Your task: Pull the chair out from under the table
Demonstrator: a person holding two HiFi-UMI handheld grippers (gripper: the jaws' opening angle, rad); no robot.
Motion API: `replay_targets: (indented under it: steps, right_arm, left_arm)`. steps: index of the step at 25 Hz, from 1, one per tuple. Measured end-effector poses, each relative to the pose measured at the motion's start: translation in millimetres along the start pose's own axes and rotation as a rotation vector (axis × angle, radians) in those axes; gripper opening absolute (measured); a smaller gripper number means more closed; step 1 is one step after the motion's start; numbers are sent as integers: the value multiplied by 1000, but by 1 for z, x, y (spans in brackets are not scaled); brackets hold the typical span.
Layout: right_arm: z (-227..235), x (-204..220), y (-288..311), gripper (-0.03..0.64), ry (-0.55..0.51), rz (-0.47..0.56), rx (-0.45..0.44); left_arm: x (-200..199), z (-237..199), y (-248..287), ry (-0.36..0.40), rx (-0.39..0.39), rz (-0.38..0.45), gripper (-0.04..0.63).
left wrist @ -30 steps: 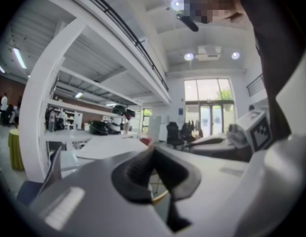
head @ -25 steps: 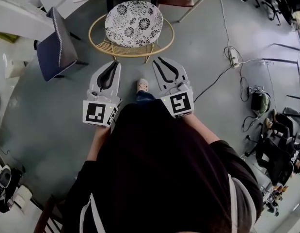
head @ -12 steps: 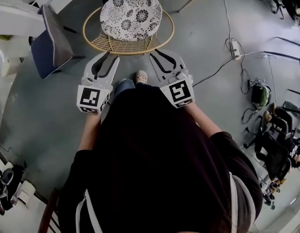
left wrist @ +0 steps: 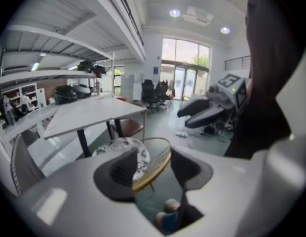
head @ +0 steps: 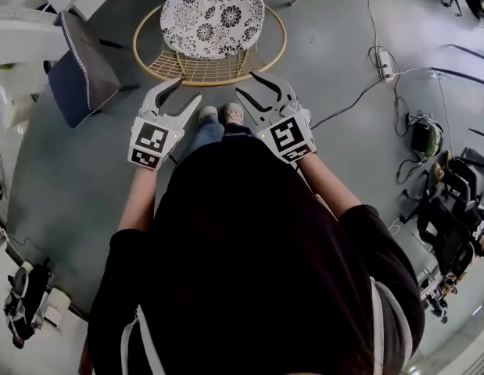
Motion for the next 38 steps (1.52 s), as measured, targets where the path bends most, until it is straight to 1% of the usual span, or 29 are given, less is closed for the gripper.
replay_targets:
  steps: [3, 6, 8, 10, 14, 16, 18, 22, 24, 26, 28, 31, 32, 33, 34, 36, 37, 38]
  right_arm:
    - [-2, 7, 12, 152, -14, -70, -21]
    - [-3, 20, 25, 158, -26, -153, -62]
    - [-2, 29, 33, 161, -41, -204, -78]
    - [-1, 38, 40, 166, -69, -256, -85]
    - [1, 57, 56, 173, -147, -372, -109]
    - [0, 67, 66, 179, -196, -451, -139]
    - [-1, 78, 76, 183, -262, -534, -163]
    - [-1, 98, 93, 184, -392, -665, -181]
    - [2, 108, 103, 184, -414, -707, -193]
    - [5, 118, 113, 184, -415, -748, -203]
    - [8, 126, 122, 184, -449, -799, -197]
    - [16, 131, 136, 184, -536, -851, -169]
    - [18, 133, 139, 184, -556, -853, -165]
    - [18, 135, 141, 152, -574, -857, -170]
    - [17, 138, 143, 83, -599, -865, -179]
    - [13, 144, 145, 53, -678, -895, -197]
    - [12, 146, 145, 44, -711, -909, -206]
    - [11, 147, 146, 41, -725, -921, -215]
  left_arm:
    - [10, -7, 8, 50, 51, -51, 222]
    - [22, -14, 18, 98, 88, -97, 235]
    - [29, -17, 26, 159, 109, -136, 242]
    - [38, -17, 36, 259, 135, -185, 249]
    - [60, -9, 59, 542, 195, -300, 259]
    - [72, -7, 69, 642, 211, -344, 268]
    - [81, -6, 79, 713, 222, -375, 272]
    - [98, -6, 94, 827, 220, -427, 275]
    - [106, -9, 102, 888, 210, -457, 276]
    - [113, -12, 108, 941, 217, -490, 276]
    - [119, -15, 113, 974, 229, -515, 276]
    - [131, -20, 122, 999, 247, -560, 272]
    - [135, -21, 125, 1008, 259, -582, 258]
    - [140, -22, 126, 1025, 270, -603, 239]
    - [145, -22, 128, 1059, 273, -615, 210]
    - [151, -22, 132, 1142, 249, -611, 110]
    - [151, -23, 134, 1154, 235, -607, 66]
    - [150, -24, 136, 1146, 232, -610, 40]
Point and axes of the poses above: the fingertips, and each gripper's own axes: y forward along the fingers, z to its right, x out of its underside, the point moved 7 cm from there along -y, backward along the fingers, and after that the axes turned 12 degrees about -x, right-handed, at the moved point
